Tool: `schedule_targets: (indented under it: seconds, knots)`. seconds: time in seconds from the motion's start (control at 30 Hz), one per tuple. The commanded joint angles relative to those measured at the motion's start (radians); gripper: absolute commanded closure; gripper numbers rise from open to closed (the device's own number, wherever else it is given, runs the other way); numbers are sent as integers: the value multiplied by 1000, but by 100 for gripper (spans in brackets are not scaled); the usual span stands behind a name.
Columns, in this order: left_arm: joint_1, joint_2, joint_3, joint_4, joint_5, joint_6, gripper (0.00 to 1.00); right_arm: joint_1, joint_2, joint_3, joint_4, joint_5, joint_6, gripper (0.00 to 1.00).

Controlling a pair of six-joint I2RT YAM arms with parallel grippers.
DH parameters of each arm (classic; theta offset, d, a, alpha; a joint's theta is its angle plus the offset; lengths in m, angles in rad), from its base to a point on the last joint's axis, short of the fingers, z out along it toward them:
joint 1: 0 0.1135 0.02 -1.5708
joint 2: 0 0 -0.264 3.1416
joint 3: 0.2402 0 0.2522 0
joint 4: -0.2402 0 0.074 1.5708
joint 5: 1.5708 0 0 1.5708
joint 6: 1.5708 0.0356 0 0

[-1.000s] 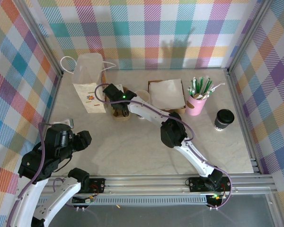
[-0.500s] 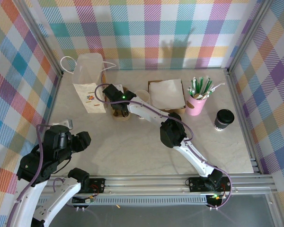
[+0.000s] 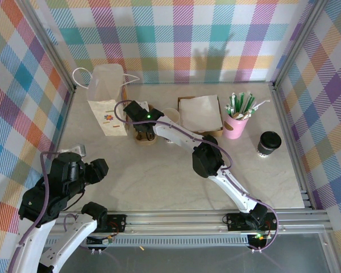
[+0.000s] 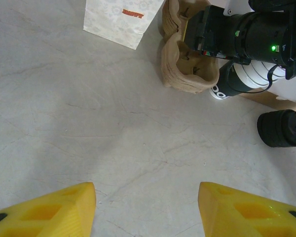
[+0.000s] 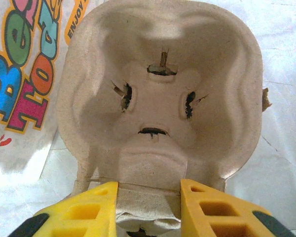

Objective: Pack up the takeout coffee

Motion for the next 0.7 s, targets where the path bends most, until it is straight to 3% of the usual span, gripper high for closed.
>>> schedule_targets:
  seconds: [0.0,0.67]
  knots:
    - [9,-9,30,-12,15,-12,43,0,-20,22,-41,6,-12,70]
    - [8,-7,35,7,16,-39,43,21,-163,-44,7,28,-52,69]
